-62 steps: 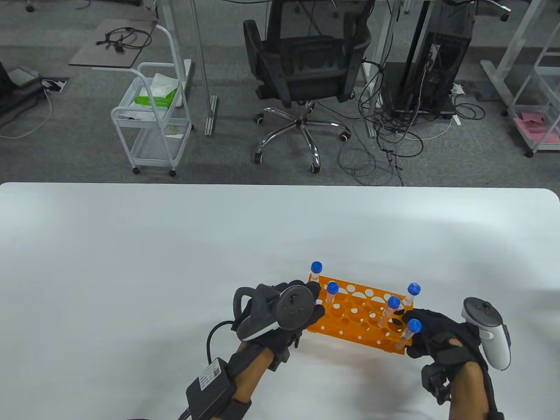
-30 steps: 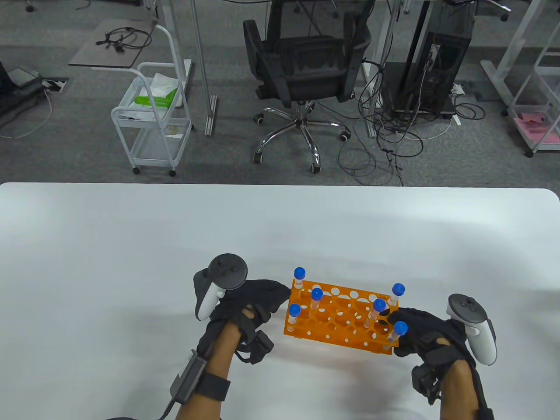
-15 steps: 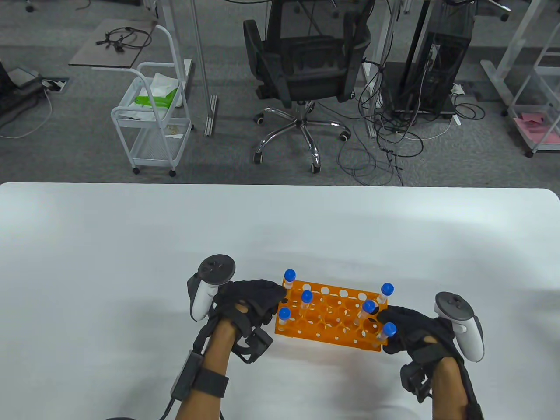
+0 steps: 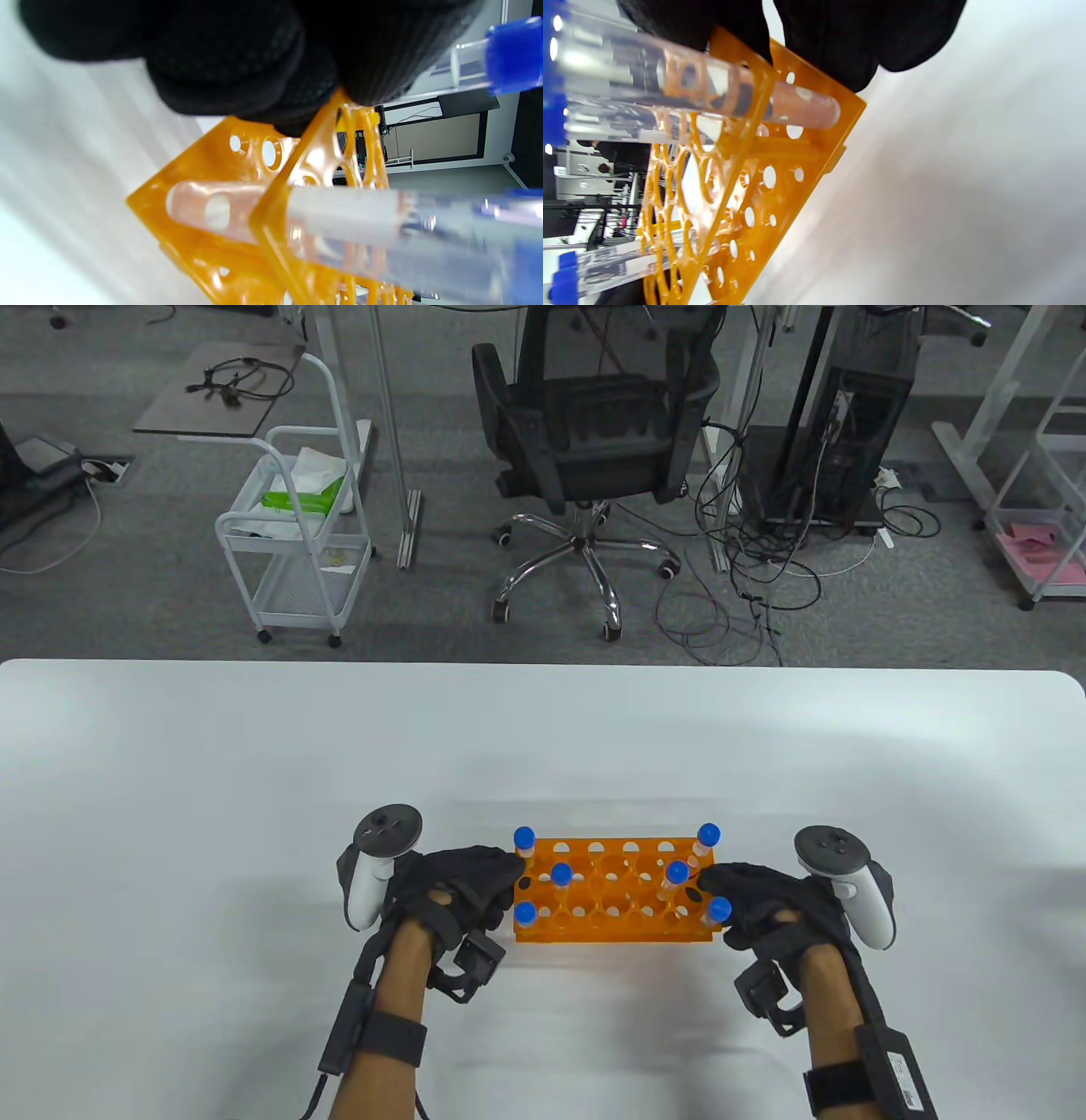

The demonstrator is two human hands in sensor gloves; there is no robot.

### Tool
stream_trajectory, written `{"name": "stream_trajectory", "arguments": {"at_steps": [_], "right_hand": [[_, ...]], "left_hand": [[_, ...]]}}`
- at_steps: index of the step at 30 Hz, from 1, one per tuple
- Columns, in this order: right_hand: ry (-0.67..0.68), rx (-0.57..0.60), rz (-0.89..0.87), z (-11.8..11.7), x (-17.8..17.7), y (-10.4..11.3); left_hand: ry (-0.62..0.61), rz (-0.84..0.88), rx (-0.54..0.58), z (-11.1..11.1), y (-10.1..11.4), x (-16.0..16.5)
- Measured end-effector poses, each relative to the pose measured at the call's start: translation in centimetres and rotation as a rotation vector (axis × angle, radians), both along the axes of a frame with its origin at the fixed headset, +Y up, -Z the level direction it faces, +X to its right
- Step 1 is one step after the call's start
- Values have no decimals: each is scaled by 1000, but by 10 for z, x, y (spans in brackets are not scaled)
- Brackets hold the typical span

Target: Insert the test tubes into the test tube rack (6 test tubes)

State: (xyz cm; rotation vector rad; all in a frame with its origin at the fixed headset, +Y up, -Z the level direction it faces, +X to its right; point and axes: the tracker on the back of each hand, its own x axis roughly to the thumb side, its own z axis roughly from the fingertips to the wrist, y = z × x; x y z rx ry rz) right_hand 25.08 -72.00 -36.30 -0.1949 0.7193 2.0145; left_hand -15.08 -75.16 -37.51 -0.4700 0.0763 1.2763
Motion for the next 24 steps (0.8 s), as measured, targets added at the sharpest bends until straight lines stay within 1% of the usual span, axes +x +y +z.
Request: {"name": "stream_trajectory", "arguments": {"at_steps": [1, 4, 7, 10, 15, 24], "right_hand": [[-3, 1, 47, -5, -1, 1], [-6, -4, 111, -15, -3, -4], [-1, -29, 115, -20, -4, -13], [4, -24, 157, -21, -7, -18], [19, -44, 195, -22, -10, -27], [36, -55, 245, -23, -12, -35]], "left_hand": [[9, -2, 0, -1, -1, 0], [26, -14, -8, -5, -7, 0], [43, -19, -29, -7, -15, -1], [52, -50, -50, -9, -22, -2], [55, -35, -90, -12, -35, -3], [88, -66, -99, -13, -43, -1]]}}
